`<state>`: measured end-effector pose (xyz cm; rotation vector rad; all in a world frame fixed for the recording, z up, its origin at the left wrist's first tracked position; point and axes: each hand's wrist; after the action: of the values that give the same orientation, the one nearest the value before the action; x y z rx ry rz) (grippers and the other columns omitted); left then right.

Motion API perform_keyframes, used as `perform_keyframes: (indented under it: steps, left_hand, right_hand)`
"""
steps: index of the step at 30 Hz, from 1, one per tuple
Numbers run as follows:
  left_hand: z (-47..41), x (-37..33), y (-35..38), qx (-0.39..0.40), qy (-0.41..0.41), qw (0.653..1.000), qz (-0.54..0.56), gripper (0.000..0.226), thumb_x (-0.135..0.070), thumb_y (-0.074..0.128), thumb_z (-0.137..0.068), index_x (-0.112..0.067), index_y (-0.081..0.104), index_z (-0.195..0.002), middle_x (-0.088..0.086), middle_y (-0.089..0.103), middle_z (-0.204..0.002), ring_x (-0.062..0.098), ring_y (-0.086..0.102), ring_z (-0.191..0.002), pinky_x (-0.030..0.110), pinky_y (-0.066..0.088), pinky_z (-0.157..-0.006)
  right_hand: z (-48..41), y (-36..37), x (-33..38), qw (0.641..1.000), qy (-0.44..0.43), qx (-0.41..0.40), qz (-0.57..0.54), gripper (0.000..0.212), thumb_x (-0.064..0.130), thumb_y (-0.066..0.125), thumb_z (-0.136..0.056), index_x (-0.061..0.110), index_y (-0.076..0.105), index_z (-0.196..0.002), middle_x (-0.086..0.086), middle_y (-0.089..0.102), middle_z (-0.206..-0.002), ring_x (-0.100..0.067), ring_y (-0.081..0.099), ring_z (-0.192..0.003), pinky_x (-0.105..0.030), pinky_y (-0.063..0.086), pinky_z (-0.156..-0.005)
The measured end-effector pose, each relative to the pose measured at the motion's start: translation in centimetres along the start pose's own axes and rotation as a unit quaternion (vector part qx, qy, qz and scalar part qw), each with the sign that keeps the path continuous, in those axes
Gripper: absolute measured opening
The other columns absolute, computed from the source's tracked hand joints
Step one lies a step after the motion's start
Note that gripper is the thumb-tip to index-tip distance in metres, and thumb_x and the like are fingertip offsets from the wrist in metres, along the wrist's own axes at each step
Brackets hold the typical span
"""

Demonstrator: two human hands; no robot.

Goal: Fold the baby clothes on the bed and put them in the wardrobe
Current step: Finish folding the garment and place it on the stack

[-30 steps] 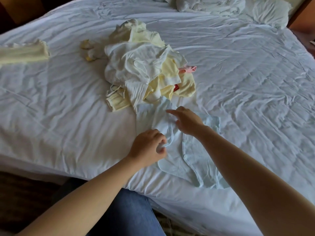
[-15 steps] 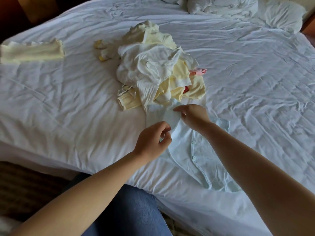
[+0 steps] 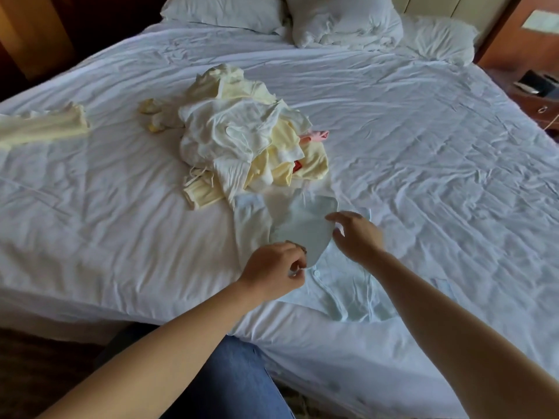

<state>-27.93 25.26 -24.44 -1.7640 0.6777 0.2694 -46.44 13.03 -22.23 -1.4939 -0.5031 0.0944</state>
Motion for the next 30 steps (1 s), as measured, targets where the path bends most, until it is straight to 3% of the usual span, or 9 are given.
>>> perform_keyframes:
  steps: [3,8,13,17,20,22,24,26,30]
  left_hand:
    - [0.1,0.1,0.9,0.027,-0.002,1.0,-0.015,0.004,-0.021,0.066,-0.073,-0.019,0.066,-0.077,-0.007,0.064,-0.073,0.015,0.059,-0.064,0.022,0.044,-0.057]
    - [-0.3,0.2,1.4,0.047,-0.008,0.999,-0.014,0.006,-0.024,0.064,-0.073,-0.022,0.068,-0.078,-0.007,0.066,-0.075,0.015,0.061,-0.068,0.023,0.047,-0.058]
    - [-0.6,0.0,1.1,0.109,-0.035,0.993,0.0,0.014,-0.033,0.062,-0.083,-0.025,0.072,-0.082,-0.008,0.066,-0.082,0.01,0.061,-0.074,0.027,0.053,-0.067]
    - [-1.6,1.5,0.2,0.002,-0.017,1.0,-0.009,0.021,-0.035,0.055,-0.085,-0.022,0.071,-0.085,-0.007,0.064,-0.079,0.014,0.06,-0.074,0.028,0.051,-0.062]
    - [-2.8,3.6,-0.9,-0.062,-0.048,0.994,-0.078,0.022,-0.03,0.063,-0.086,-0.016,0.069,-0.102,-0.001,0.068,-0.097,0.022,0.061,-0.093,0.033,0.049,-0.076]
    - [-3.3,5.0,-1.1,-0.038,-0.067,0.989,-0.126,0.036,-0.034,0.069,-0.084,-0.013,0.065,-0.113,0.004,0.068,-0.108,0.027,0.058,-0.107,0.038,0.047,-0.086]
    - [-3.2,6.0,-1.0,0.002,-0.083,0.987,-0.135,0.049,-0.041,0.072,-0.08,-0.013,0.063,-0.119,0.006,0.067,-0.113,0.029,0.056,-0.114,0.04,0.045,-0.092]
    - [-2.9,6.5,-0.7,-0.001,-0.073,0.987,-0.143,0.052,-0.046,0.076,-0.074,-0.014,0.065,-0.113,0.004,0.067,-0.106,0.028,0.058,-0.108,0.038,0.046,-0.089]
    - [-2.8,7.2,0.0,-0.034,-0.044,0.988,-0.147,0.048,-0.048,0.081,-0.064,-0.014,0.066,-0.096,0.002,0.064,-0.098,0.026,0.059,-0.1,0.037,0.049,-0.085]
  right_hand:
    - [0.9,1.3,-0.8,0.999,0.034,0.033,-0.003,0.049,0.018,0.047,-0.089,0.043,0.054,-0.131,0.001,0.045,-0.147,-0.026,0.046,-0.133,-0.046,0.043,-0.102]
    - [1.0,1.0,-0.9,0.999,0.043,-0.009,-0.008,0.053,0.013,0.042,-0.089,0.041,0.056,-0.132,0.0,0.039,-0.153,-0.024,0.04,-0.138,-0.039,0.038,-0.107]
    - [0.7,1.4,-1.2,0.998,0.048,-0.019,-0.026,0.037,0.022,0.044,-0.093,0.034,0.068,-0.118,0.007,0.038,-0.153,-0.014,0.022,-0.145,-0.039,0.034,-0.11]
    - [-0.8,0.8,0.3,0.996,-0.003,-0.084,-0.042,0.027,0.022,0.052,-0.091,0.025,0.071,-0.11,0.003,0.05,-0.141,-0.017,0.036,-0.135,-0.037,0.038,-0.101]
    - [-2.9,0.5,2.8,0.994,-0.076,-0.068,-0.045,0.031,0.023,0.052,-0.093,0.025,0.065,-0.121,0.005,0.056,-0.136,-0.015,0.039,-0.133,-0.036,0.036,-0.102]
    - [-4.7,0.6,4.6,0.995,-0.085,-0.042,-0.043,0.037,0.027,0.05,-0.095,0.026,0.057,-0.132,0.004,0.054,-0.138,-0.015,0.037,-0.136,-0.036,0.034,-0.104]
    - [-6.5,0.8,5.9,0.997,-0.063,-0.006,-0.04,0.045,0.032,0.048,-0.097,0.025,0.045,-0.142,0.0,0.048,-0.145,-0.018,0.031,-0.14,-0.038,0.031,-0.108]
    - [-7.9,1.1,6.6,0.999,-0.02,0.029,-0.037,0.055,0.041,0.047,-0.097,0.021,0.035,-0.147,-0.005,0.042,-0.148,-0.024,0.029,-0.141,-0.042,0.03,-0.11]
    - [-9.3,1.9,6.7,0.995,0.082,0.039,-0.036,0.069,0.059,0.047,-0.092,0.009,0.037,-0.138,-0.013,0.046,-0.14,-0.031,0.036,-0.132,-0.044,0.035,-0.105]
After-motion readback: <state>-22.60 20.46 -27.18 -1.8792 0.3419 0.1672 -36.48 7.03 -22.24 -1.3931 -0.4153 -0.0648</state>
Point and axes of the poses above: each hand's wrist, its own z-axis away from the middle knuckle, its own y-axis out of the palm, x = y × z
